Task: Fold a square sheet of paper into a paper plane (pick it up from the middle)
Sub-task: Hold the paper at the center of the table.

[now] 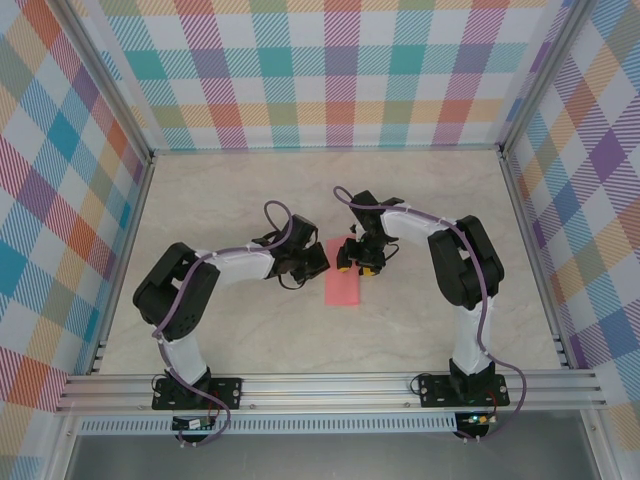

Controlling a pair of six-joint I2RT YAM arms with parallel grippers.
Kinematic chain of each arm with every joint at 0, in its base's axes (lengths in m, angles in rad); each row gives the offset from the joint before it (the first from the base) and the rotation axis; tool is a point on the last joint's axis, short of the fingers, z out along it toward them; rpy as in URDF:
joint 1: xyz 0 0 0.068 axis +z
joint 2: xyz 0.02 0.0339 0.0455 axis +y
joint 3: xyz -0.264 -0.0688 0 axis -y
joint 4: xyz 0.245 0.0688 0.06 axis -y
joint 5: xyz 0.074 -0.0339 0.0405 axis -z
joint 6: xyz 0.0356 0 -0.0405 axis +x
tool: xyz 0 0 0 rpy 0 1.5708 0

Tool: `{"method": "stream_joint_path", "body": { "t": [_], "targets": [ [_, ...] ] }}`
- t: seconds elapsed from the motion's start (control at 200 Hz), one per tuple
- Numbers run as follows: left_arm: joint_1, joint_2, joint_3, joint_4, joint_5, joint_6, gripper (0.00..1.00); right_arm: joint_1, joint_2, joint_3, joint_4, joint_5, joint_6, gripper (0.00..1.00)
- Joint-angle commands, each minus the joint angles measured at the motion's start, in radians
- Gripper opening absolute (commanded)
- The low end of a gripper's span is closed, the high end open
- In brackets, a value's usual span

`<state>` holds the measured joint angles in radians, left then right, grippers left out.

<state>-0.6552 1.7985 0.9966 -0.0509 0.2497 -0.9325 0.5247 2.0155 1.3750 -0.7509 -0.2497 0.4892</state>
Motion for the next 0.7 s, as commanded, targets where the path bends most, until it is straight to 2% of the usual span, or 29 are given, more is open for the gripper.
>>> {"method": "stream_joint_path", "body": {
  "t": [0.0, 0.695],
  "targets": [
    [-0.021, 0.025, 0.037, 0.018, 0.030, 0.011, 0.00, 0.003, 0.084, -0.044, -0.049, 0.090, 0.002, 0.59],
    [-0.025, 0.105, 0.014, 0.009, 0.013, 0.008, 0.00, 0.003, 0.050, -0.029, -0.029, 0.051, 0.015, 0.60]
  ]
}}
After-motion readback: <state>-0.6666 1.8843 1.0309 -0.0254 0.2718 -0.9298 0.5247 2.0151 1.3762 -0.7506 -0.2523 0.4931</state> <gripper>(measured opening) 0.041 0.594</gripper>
